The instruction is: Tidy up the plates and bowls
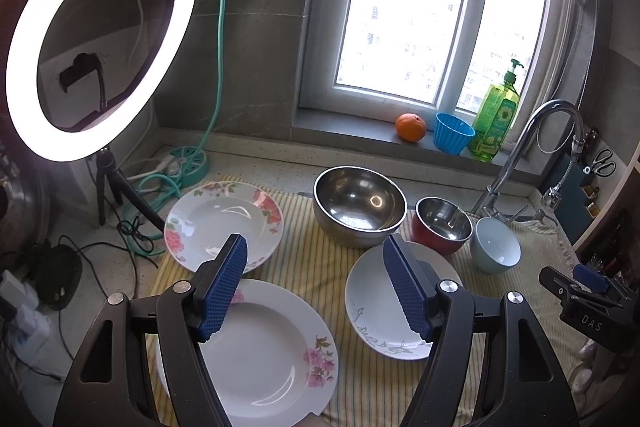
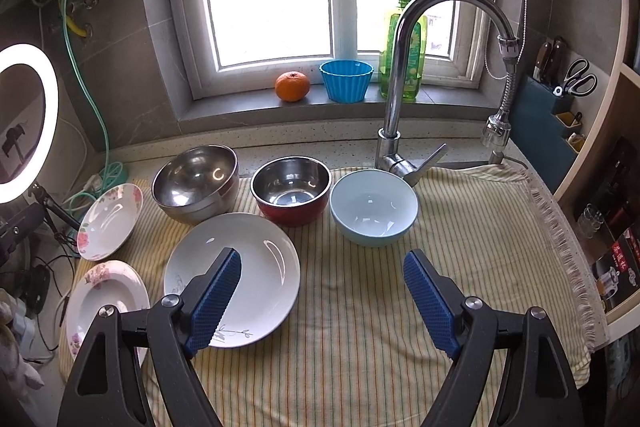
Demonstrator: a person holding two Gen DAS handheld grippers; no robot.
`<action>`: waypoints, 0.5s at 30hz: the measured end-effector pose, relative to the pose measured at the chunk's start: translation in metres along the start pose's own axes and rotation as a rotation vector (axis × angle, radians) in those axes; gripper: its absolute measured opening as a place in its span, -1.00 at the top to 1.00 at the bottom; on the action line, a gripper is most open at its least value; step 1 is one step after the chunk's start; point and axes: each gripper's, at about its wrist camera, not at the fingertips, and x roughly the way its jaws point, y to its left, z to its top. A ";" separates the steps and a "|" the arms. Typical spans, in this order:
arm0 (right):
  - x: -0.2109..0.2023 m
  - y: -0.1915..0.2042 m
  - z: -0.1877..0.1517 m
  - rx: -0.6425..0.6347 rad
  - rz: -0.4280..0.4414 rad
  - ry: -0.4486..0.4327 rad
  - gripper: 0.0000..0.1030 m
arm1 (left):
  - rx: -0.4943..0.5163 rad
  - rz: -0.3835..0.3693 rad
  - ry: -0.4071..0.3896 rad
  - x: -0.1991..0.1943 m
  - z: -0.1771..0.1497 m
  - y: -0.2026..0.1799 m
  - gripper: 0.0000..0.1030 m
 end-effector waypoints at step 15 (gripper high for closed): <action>0.008 0.006 -0.015 -0.019 0.092 0.041 -0.56 | -0.051 0.033 0.033 0.000 -0.011 0.020 -0.37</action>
